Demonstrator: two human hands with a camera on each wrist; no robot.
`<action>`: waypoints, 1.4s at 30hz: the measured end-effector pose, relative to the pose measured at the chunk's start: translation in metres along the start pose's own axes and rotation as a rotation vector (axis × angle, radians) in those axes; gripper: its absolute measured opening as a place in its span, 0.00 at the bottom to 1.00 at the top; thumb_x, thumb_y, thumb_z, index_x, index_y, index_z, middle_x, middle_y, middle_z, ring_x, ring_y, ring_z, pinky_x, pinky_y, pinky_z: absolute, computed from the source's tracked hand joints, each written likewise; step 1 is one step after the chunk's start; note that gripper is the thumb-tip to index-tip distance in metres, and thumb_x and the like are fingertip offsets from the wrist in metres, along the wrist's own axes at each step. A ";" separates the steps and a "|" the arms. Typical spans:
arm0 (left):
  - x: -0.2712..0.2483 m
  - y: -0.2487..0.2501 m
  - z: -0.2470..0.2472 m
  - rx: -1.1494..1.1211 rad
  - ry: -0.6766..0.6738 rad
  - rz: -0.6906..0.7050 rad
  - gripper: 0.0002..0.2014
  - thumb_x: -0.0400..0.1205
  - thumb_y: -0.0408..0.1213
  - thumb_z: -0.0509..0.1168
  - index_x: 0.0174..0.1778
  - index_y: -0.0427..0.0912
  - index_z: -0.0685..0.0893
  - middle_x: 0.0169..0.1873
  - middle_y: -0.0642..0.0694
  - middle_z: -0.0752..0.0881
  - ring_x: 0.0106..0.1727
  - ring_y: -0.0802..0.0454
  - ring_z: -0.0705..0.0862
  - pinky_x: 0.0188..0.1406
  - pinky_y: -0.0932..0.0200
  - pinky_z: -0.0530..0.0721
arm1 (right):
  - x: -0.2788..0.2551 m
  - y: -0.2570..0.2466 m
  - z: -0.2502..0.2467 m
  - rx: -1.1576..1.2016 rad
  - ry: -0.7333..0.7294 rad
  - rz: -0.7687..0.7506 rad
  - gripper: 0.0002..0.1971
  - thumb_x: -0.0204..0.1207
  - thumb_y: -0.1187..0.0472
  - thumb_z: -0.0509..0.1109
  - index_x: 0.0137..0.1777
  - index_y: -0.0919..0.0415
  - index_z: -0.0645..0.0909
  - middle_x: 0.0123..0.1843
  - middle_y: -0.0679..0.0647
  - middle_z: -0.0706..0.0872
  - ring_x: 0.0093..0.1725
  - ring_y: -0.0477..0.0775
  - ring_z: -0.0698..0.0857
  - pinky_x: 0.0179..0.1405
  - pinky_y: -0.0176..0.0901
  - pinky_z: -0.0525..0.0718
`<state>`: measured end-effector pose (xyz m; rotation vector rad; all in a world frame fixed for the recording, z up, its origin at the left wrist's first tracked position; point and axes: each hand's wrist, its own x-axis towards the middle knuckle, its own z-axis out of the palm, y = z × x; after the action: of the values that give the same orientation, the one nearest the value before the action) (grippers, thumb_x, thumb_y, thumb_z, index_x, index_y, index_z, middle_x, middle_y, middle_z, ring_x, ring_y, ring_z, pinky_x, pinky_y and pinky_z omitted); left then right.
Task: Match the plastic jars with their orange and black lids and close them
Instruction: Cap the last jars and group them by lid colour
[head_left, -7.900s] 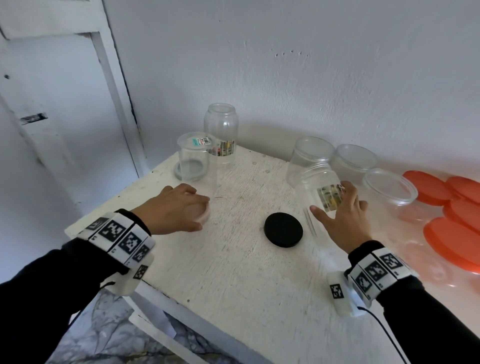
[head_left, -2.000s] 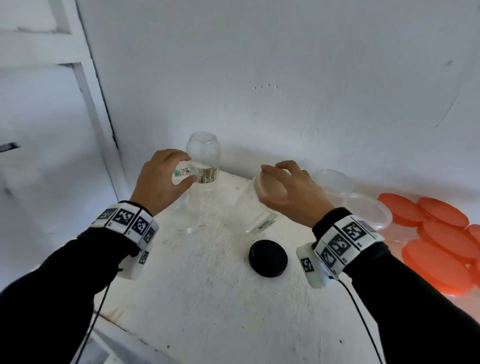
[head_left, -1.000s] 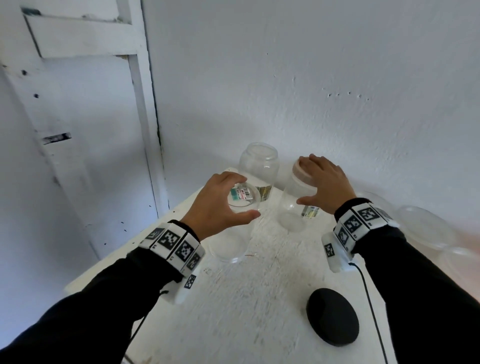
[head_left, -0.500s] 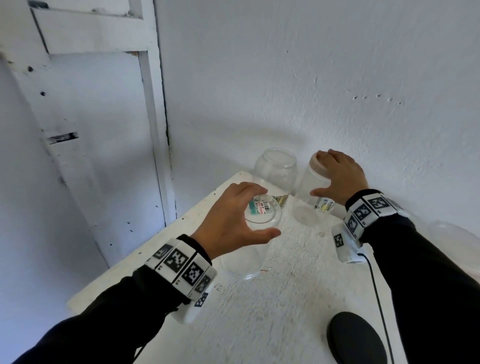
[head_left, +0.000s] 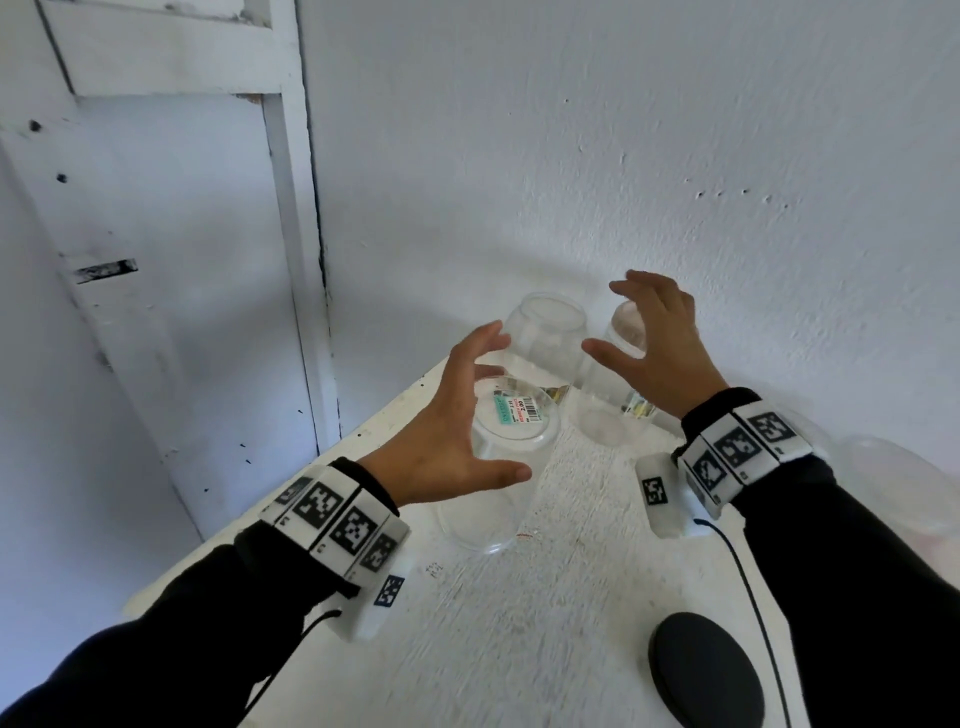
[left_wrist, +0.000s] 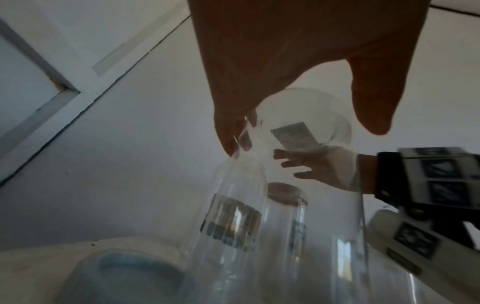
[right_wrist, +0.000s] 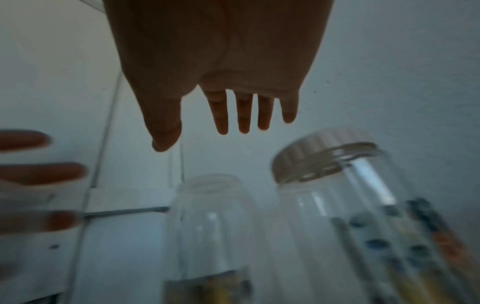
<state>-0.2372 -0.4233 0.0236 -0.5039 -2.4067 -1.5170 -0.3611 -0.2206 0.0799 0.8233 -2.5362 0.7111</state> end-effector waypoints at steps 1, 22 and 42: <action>0.001 0.000 -0.003 -0.034 -0.022 -0.001 0.58 0.60 0.51 0.77 0.76 0.57 0.41 0.76 0.57 0.54 0.74 0.66 0.61 0.63 0.83 0.62 | -0.005 -0.012 -0.001 0.045 -0.026 -0.045 0.32 0.70 0.50 0.74 0.72 0.60 0.71 0.73 0.56 0.69 0.71 0.55 0.67 0.70 0.48 0.65; -0.017 -0.028 -0.004 -0.059 -0.228 -0.340 0.32 0.67 0.35 0.79 0.64 0.48 0.72 0.59 0.59 0.78 0.59 0.68 0.78 0.49 0.73 0.78 | -0.063 -0.088 -0.010 -0.115 -0.614 -0.212 0.48 0.68 0.50 0.77 0.80 0.37 0.49 0.82 0.45 0.53 0.76 0.53 0.59 0.70 0.55 0.73; 0.015 0.036 0.105 -0.036 -0.036 -0.035 0.30 0.72 0.36 0.75 0.67 0.45 0.70 0.61 0.51 0.75 0.60 0.57 0.75 0.51 0.69 0.75 | -0.183 -0.005 -0.147 -0.193 -0.043 0.319 0.39 0.61 0.54 0.82 0.71 0.56 0.67 0.69 0.50 0.69 0.63 0.52 0.73 0.56 0.43 0.76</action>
<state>-0.2387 -0.3120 0.0144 -0.5025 -2.4311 -1.5822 -0.1915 -0.0611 0.1098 0.3775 -2.7536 0.5330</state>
